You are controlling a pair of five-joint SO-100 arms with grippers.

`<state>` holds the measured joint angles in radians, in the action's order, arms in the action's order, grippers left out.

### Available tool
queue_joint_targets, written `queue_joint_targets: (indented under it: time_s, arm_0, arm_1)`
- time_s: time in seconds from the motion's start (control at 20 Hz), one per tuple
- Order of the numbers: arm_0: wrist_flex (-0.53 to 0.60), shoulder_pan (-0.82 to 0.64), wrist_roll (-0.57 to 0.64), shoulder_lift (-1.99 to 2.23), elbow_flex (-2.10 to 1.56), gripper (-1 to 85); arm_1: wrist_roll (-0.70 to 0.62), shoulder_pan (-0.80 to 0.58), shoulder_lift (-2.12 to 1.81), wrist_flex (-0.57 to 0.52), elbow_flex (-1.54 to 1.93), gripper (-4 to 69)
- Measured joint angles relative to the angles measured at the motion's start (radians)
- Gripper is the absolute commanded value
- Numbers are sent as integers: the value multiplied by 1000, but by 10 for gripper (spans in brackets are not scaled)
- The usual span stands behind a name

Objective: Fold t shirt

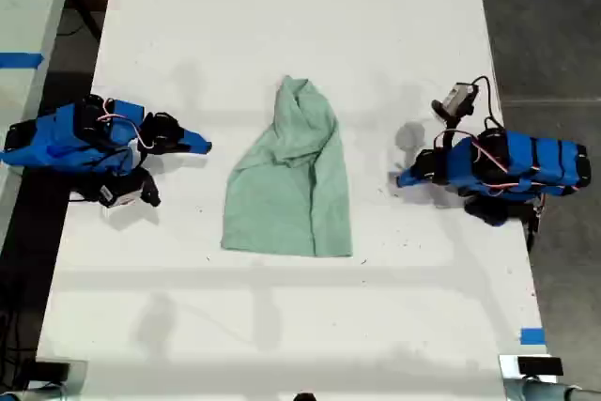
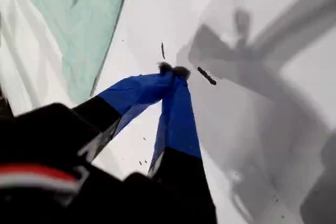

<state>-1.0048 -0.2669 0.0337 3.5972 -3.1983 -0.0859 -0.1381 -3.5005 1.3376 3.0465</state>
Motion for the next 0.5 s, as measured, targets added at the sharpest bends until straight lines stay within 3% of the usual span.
queue_joint_targets:
  time_s: [0.5]
  arm_0:
    - [5, -8, -2, -104, 44, -4]
  arm_1:
    - [17, 32, 0, 0, 0, -27]
